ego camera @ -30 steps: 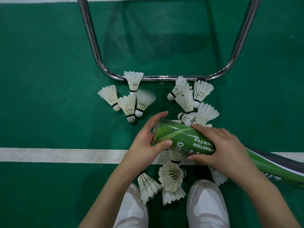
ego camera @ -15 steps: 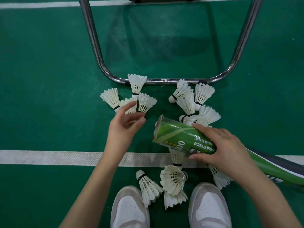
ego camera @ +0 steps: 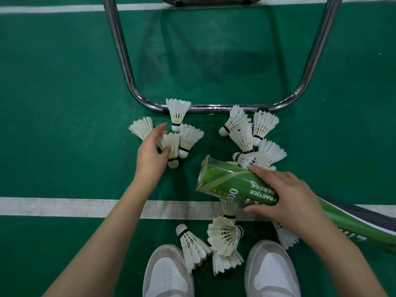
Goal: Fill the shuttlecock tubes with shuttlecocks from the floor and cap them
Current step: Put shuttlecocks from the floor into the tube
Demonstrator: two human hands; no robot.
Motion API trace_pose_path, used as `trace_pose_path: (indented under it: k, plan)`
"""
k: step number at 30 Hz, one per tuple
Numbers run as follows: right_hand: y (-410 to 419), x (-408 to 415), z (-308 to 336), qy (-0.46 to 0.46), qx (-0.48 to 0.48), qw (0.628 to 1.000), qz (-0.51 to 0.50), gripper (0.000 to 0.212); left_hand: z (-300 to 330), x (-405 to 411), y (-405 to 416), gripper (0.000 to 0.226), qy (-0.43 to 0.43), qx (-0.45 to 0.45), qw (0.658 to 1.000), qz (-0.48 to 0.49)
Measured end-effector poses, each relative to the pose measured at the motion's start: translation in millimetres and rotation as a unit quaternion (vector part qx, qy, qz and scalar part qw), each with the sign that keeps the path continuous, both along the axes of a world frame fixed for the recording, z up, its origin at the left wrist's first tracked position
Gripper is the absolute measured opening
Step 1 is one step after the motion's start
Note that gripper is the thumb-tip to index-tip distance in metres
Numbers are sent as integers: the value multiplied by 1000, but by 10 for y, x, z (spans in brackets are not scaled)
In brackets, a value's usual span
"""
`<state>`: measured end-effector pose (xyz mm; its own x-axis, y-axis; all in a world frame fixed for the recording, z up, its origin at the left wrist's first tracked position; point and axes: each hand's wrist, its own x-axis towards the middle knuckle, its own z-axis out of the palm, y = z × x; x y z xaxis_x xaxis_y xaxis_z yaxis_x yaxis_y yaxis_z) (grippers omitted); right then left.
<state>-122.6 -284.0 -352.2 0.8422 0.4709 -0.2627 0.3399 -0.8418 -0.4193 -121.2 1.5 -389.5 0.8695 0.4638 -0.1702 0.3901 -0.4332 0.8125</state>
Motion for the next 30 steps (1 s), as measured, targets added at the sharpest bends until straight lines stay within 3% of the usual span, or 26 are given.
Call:
trace_pose_path:
  k: [9, 20, 30]
  plan:
    - [13, -15, 33, 10, -9, 1000, 3, 89, 6, -234, -133, 36, -26, -56, 997, 56]
    - [30, -9, 56, 20, -25, 999, 7, 89, 321, -464, -243, 32, -100, -170, 970, 143]
    - [45, -23, 44, 11, -32, 999, 4, 88, 506, -613, -403, 32, -129, -223, 953, 158]
